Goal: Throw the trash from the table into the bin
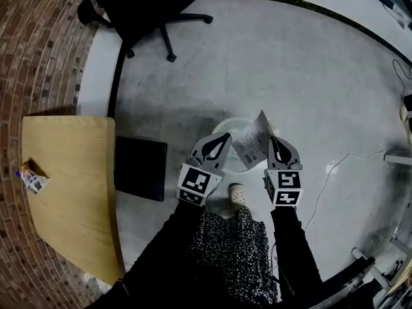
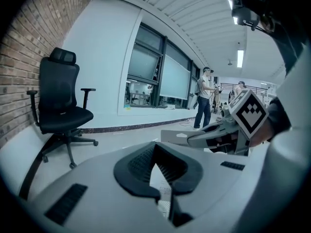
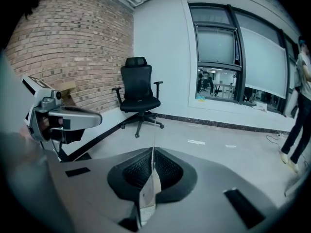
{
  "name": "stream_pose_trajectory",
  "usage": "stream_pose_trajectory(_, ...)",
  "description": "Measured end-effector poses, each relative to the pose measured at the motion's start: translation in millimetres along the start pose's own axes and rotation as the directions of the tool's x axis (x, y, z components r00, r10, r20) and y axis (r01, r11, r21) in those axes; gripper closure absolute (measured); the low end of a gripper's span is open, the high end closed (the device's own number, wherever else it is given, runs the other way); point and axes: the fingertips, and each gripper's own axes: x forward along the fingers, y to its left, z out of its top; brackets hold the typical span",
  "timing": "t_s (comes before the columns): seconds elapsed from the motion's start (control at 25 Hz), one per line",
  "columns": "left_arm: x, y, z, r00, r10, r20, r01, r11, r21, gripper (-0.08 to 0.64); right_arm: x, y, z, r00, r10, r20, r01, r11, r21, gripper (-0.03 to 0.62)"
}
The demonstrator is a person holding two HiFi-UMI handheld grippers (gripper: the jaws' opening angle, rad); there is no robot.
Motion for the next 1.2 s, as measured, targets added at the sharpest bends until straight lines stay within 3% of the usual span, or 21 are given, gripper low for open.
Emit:
stream_pose_trajectory(0.68, 23, 18, -64, 0.999, 0.006, -0.045, -0.007, 1.0, -0.015, 0.554, 50, 20, -68, 0.997, 0.057, -0.045, -0.056, 0.998, 0.022, 0.578)
stream_pose_trajectory(1.2, 23, 20, -63, 0.999, 0.012, -0.03, -0.013, 1.0, -0.022, 0.554, 60, 29, -85, 0.994, 0.086, -0.074, -0.084, 0.996, 0.031, 0.577)
